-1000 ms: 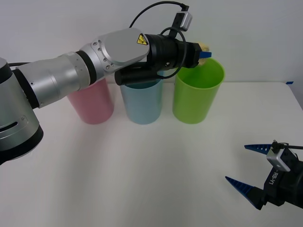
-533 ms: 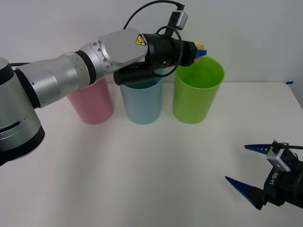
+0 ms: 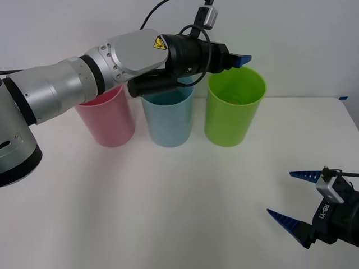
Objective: Put cans in the blue bin and PET bottles in the pink bin and trash in the green bin.
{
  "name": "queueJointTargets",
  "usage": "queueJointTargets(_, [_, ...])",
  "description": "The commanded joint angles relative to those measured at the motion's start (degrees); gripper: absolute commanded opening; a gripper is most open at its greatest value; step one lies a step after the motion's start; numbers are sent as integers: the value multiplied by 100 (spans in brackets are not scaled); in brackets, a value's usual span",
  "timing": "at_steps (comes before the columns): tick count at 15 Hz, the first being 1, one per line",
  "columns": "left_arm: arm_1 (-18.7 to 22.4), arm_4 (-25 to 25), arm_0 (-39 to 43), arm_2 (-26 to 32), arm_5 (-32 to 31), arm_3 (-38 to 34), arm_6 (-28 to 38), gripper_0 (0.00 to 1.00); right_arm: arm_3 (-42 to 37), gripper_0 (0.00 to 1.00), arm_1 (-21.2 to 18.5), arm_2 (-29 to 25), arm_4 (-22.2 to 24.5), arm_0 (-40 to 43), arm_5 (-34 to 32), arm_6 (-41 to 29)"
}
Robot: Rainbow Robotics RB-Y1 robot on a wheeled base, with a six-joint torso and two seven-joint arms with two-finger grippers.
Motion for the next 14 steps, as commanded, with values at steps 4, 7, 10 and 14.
queueJointTargets(4, [146,37,-1,9,17,-148,-86,100,0,100,0,0,0,0,0,0])
queueJointTargets(7, [594,362,8,44,220,-965,-368,100,0,100,0,0,0,0,0,0])
queueJointTargets(10, [1033,758,8,229,220,-1616,-719,100,0,100,0,0,0,0,0,0])
queueJointTargets(14, [1561,1136,69,536,220,-2301,-965,100,0,100,0,0,0,0,0,0])
